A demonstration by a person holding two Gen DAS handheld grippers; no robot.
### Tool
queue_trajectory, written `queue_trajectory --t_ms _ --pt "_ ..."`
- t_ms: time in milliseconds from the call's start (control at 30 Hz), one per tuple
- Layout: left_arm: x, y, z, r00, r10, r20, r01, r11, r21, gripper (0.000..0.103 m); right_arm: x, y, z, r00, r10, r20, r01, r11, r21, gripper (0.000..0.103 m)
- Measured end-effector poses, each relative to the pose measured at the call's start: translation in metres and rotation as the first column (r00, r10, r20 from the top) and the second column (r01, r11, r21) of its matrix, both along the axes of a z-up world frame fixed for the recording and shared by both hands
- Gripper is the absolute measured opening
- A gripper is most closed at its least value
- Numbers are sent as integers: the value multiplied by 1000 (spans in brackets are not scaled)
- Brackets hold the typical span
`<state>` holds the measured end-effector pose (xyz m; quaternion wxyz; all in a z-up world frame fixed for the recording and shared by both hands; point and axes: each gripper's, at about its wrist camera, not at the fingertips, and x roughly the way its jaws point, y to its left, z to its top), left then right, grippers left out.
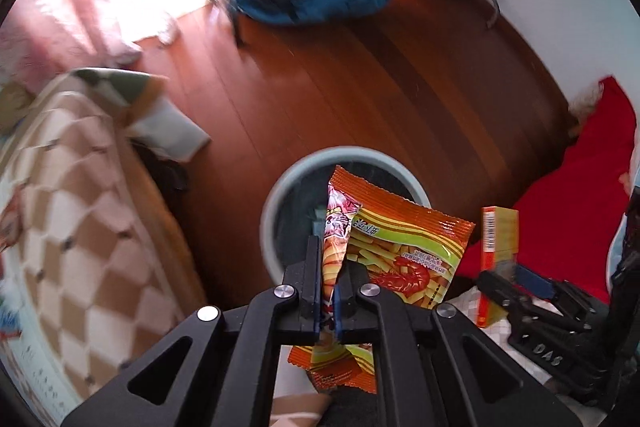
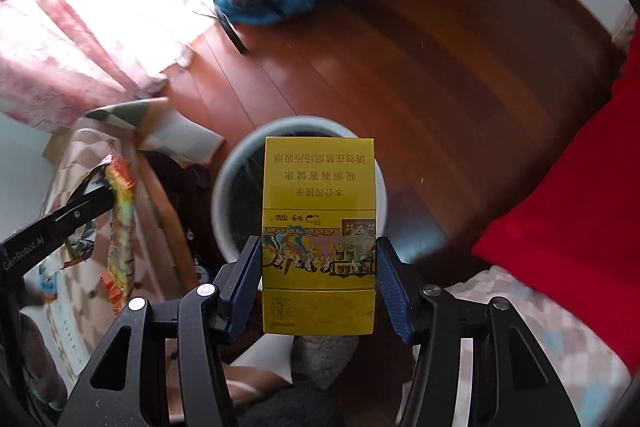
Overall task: Collect trash
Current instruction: 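Carry the chip bag and yellow box over the bin and release both, then lift both tools from the bin and move back to the table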
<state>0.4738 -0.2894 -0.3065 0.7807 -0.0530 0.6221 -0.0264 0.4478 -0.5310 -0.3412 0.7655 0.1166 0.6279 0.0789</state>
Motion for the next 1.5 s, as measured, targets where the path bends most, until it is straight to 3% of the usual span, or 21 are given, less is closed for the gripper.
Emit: queue_trajectory --t_ms 200,233,267,333,367,433,500,533,567,733,1200,1500 --pt "35 -9 -59 993 -8 -120 8 1000 -2 7 29 0 -70 995 -1 -96 4 1000 25 58" --pt "38 -7 -64 991 4 -132 -5 1000 -4 14 33 0 -80 994 8 -110 -5 1000 29 58" --pt "39 -6 -69 990 14 -141 -15 1000 -4 24 38 2 -88 992 15 -124 -11 999 38 58" --pt "41 3 -78 988 41 -151 -40 999 11 93 48 6 -104 989 24 -149 -18 999 41 58" --pt "40 7 -79 988 54 -147 -53 998 14 97 51 8 -110 987 29 -160 -23 999 41 58" --pt "38 15 -85 985 70 -157 -68 997 18 97 60 16 -123 981 38 -188 -30 998 48 58" --pt "35 22 -89 982 86 -166 -83 996 26 97 63 17 -132 979 36 -202 -27 998 48 70" --pt "33 24 -90 981 91 -169 -87 996 32 97 65 18 -136 979 31 -204 -19 998 58 82" --pt "30 27 -90 981 99 -170 -93 995 41 97 67 21 -136 979 26 -204 -12 998 66 88" --pt "9 35 -81 980 129 -154 -118 990 78 97 63 24 -129 985 4 -173 10 997 80 103" --pt "-32 29 -45 987 132 -95 -119 985 126 97 25 34 -76 993 30 -111 -41 995 -92 103" --pt "-46 21 -6 992 120 -30 -116 986 122 97 10 24 -29 997 29 -65 -36 992 -117 103"
